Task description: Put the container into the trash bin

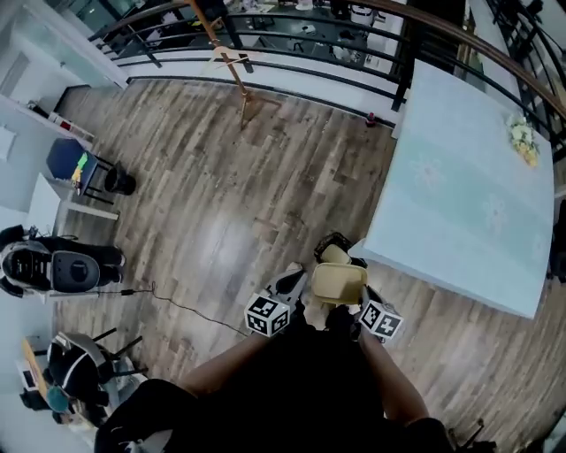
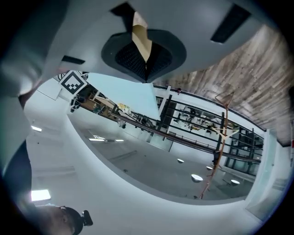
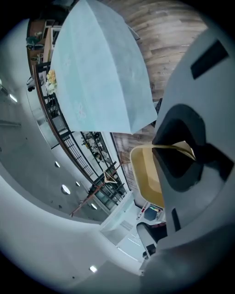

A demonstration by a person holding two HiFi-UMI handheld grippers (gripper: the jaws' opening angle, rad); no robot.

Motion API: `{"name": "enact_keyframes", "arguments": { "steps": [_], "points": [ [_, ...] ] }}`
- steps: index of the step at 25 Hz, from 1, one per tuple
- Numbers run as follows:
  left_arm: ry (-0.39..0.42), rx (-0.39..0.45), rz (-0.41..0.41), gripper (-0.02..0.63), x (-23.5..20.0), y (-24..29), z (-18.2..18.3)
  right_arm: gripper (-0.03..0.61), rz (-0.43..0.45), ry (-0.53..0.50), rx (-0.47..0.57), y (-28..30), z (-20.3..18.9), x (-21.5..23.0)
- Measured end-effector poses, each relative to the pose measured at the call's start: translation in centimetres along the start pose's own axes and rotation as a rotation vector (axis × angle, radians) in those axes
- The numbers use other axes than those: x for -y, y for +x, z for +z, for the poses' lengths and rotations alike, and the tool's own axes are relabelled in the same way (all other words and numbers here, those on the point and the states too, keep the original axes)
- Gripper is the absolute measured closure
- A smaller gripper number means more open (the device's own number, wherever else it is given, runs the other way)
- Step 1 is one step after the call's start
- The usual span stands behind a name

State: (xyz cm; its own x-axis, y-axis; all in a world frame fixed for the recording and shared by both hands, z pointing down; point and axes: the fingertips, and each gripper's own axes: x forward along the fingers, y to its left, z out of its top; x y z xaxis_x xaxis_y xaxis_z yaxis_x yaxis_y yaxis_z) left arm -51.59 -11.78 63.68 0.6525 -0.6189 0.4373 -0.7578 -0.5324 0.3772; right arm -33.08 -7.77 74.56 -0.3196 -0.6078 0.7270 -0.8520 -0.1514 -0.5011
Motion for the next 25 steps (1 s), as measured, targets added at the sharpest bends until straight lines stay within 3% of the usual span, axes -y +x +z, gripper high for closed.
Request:
{"name": "enact_keyframes", "arguments": {
  "steps": [9,16,21,25],
  "points": [
    [0.117,-0.178,-0.291,0.600,-3.7,5.8,1.2,0.535,-0.226,0.215,0.070,4.7,-1.2,0.0],
    [0.184,-0.294,-0.474,0.600,-4.2,7.4,0.7,0.535,-0.316,0.370,0.088,8.2,-4.0,1.1],
    [0.212,-0.329,-0.516,0.600,-3.8,8.4,0.4,0.535,-0.325,0.400,0.106,9.8,-3.9,2.5],
    [0.203,-0.346,-0.503,0.600,-4.2,9.0,0.2,0.531,-0.309,0.426,0.120,11.4,-3.9,4.4]
  ]
}}
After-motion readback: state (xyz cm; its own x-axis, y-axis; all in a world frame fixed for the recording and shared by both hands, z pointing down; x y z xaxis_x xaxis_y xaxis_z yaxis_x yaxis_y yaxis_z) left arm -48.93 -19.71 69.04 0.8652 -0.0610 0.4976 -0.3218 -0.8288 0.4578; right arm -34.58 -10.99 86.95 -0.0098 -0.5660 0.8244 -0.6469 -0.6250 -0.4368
